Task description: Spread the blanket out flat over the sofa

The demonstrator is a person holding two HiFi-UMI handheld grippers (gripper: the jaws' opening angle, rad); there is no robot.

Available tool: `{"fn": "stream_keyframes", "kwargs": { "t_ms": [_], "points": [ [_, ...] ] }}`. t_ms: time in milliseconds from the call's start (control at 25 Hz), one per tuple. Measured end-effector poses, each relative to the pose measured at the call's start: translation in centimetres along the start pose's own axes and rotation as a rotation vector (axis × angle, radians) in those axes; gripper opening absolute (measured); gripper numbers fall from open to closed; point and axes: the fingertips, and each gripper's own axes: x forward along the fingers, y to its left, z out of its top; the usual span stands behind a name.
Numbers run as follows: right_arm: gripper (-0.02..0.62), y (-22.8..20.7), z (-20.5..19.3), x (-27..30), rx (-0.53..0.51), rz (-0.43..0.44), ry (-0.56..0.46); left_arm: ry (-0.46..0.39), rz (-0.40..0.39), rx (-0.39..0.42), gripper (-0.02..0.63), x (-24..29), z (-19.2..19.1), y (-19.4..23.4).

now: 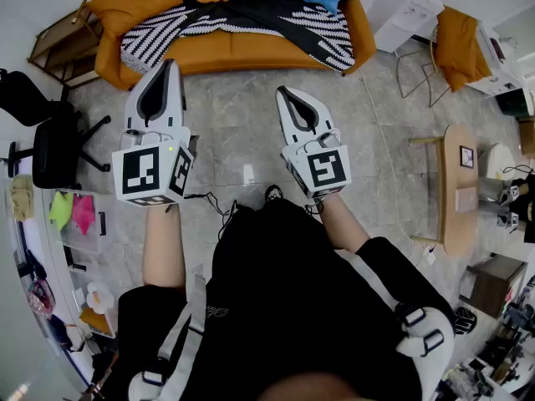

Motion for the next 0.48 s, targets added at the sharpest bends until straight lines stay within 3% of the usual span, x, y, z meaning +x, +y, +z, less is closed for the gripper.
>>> {"fn": "stream_keyframes", "kwargs": {
  "t_ms": [280, 480],
  "points": [
    [0.008, -0.3, 1.2, -0.7, -0.003, -0.029, -0.008, 0.077, 0.014, -0.112, 0.023, -2.0, -6.3, -4.2],
    [0.008, -0.7, 0.7, -1.3, -0.001, -0.022, 0.004, 0.084, 0.017, -0.133, 0.023, -2.7, -7.0, -5.4]
  ]
}}
